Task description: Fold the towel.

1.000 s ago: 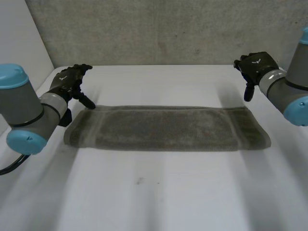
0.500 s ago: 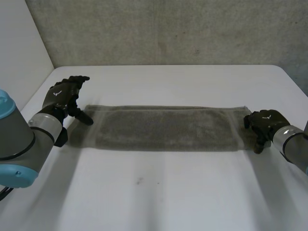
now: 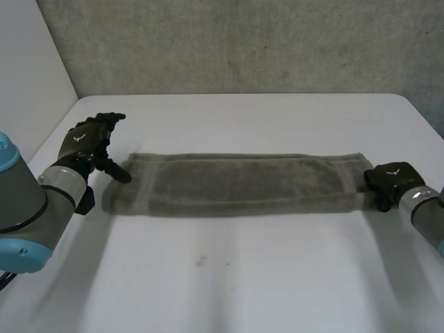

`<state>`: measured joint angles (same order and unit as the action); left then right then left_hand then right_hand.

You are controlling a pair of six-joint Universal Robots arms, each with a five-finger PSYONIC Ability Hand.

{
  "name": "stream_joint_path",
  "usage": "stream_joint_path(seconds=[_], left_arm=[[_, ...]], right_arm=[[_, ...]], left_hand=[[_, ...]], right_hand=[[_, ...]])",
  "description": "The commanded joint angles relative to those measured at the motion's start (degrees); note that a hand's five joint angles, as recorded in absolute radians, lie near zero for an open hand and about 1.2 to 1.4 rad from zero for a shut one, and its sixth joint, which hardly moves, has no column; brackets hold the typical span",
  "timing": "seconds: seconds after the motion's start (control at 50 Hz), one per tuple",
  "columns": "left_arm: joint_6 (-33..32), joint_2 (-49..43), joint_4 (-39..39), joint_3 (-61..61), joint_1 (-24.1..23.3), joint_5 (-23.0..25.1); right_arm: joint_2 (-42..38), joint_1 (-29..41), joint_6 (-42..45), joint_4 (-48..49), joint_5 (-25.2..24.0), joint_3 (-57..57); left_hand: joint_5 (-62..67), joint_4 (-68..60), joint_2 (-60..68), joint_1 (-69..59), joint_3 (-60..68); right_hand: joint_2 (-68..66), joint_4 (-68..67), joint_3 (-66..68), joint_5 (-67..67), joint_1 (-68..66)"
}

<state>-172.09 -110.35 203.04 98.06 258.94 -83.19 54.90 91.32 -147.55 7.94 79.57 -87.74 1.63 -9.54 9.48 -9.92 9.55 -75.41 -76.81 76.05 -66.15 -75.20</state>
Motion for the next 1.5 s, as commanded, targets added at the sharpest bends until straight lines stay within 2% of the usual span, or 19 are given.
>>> stream_joint_path(seconds=[0.02, 0.12, 0.24, 0.28, 0.3, 0.34, 0.4, 0.5, 0.66, 0.76, 0.96, 0.98, 1.0, 1.14, 1.18, 1.2, 1.3, 1.44, 1.5], left_arm=[[0.0, 0.1, 0.0, 0.3, -0.1, 0.0], [0.0, 1.0, 0.1, 0.6, -0.1, 0.0], [0.0, 1.6, 0.0, 0.6, 0.0, 0.0], [0.0, 1.6, 0.1, 0.5, 0.0, 0.0], [0.0, 1.5, 0.0, 0.5, 0.0, 0.0], [0.0, 1.6, 0.0, 0.6, 0.0, 0.0], [0.0, 1.6, 0.0, 0.6, 0.0, 0.0], [0.0, 1.6, 0.0, 0.6, 0.0, 0.0], [0.0, 1.6, 0.0, 0.7, 0.0, 0.0], [0.0, 1.5, 0.0, 0.7, -0.2, 0.0], [-0.1, 1.2, 0.1, 0.8, -0.4, 0.0], [-0.1, 1.1, 0.1, 0.8, -0.4, 0.0], [-0.1, 1.1, 0.1, 0.8, -0.4, 0.0], [-0.2, 1.2, 0.1, 0.8, -0.6, 0.0], [-0.2, 1.4, 0.0, 0.9, -0.8, 0.0], [-0.2, 1.5, 0.0, 1.2, -0.8, 0.0], [-0.2, 1.8, 0.0, 1.4, -1.6, 0.0], [-0.6, 2.3, -0.1, 0.5, -5.3, 0.0], [-0.6, 2.5, -0.5, -1.0, -7.3, -0.1]], right_arm=[[1.3, -5.2, 3.4, 0.0, 3.1, 1.6], [2.0, -12.7, 11.7, -1.8, 7.0, 5.5], [3.5, -11.2, 15.1, -2.0, 7.5, 7.1], [6.0, -4.5, 12.1, -2.0, 7.6, 9.6], [6.0, -4.5, 12.1, -2.0, 7.6, 9.6], [6.1, 4.6, 9.1, -2.0, 7.3, 12.4], [5.4, 9.2, 8.5, -1.8, 6.8, 13.5], [0.4, 27.9, 8.3, -1.3, 6.0, 18.2], [-8.7, 43.2, 8.4, -0.6, 4.9, 21.9], [-13.1, 47.1, 8.2, 0.9, 4.8, 23.8], [-15.2, 47.6, 7.6, 1.0, 4.7, 26.0], [-14.6, 47.6, 7.3, 0.9, 4.9, 26.0], [-13.6, 47.6, 6.7, 0.2, 5.1, 25.8], [-5.9, 45.5, 3.1, -1.7, 5.8, 22.0], [0.1, 41.2, -1.0, -3.5, 5.6, 18.1], [0.1, 41.2, -1.0, -3.5, 5.6, 18.0], [7.3, 29.5, -9.8, -5.8, 4.1, 7.4], [9.3, 19.6, -10.0, -3.4, 0.0, -5.1], [10.0, 14.9, -10.0, 0.2, -2.8, -9.9]], left_hand=[[-1.6, -0.5, 0.5, -0.1, 0.5], [-1.6, -0.5, 0.5, -0.1, 0.5], [-1.6, -0.5, 0.5, -0.1, 0.5], [-1.6, -0.5, 0.5, -0.1, 0.5], [-1.6, -0.5, 0.5, -0.1, 0.5], [-1.6, -0.5, 0.5, -0.1, 0.5], [-1.6, -0.5, 0.5, -0.1, 0.5], [-1.6, -0.5, 0.5, -0.1, 0.5], [-1.6, -0.5, 0.5, -0.1, 0.5], [-1.6, -0.5, 0.5, -0.1, 0.5], [-1.6, -0.5, 0.5, -0.1, 0.5], [-1.6, -0.5, 0.5, -0.1, 0.5], [-1.6, -0.5, 0.5, -0.1, 0.5], [-1.6, -0.5, 0.5, -0.1, 0.5], [-1.6, -0.5, 0.5, -0.1, 0.5], [-1.6, -0.5, 0.5, -0.1, 0.5], [-1.6, -0.5, 0.5, -0.1, 0.5], [-1.6, -0.5, 0.5, -0.1, 0.5], [-1.6, -0.5, 0.5, -0.1, 0.5]], right_hand=[[-4.6, -3.2, 3.9, -3.8, -4.8], [-4.6, -3.2, 3.9, -3.8, -4.8], [-4.6, -3.2, 3.9, -3.8, -4.8], [-4.6, -3.2, 3.9, -3.8, -4.8], [-4.6, -3.2, 3.9, -3.8, -4.8], [-4.6, -3.2, 3.9, -3.8, -4.8], [-4.6, -3.2, 3.9, -3.8, -4.8], [-4.6, -3.2, 3.9, -3.8, -4.8], [-4.6, -3.2, 3.9, -3.8, -4.8], [-4.6, -3.2, 3.9, -3.8, -4.8], [-4.6, -3.2, 3.9, -3.8, -4.8], [21.7, 23.1, -22.3, 22.4, 21.5], [65.4, 66.8, -66.1, 66.2, 65.2], [65.4, 66.8, -66.1, 66.2, 65.2], [65.4, 66.8, -66.1, 66.2, 65.2], [65.4, 66.8, -66.1, 66.2, 65.2], [65.4, 66.8, -66.1, 66.2, 65.2], [65.4, 66.8, -66.1, 66.2, 65.2], [57.6, 59.0, -58.2, 58.3, 57.4]])
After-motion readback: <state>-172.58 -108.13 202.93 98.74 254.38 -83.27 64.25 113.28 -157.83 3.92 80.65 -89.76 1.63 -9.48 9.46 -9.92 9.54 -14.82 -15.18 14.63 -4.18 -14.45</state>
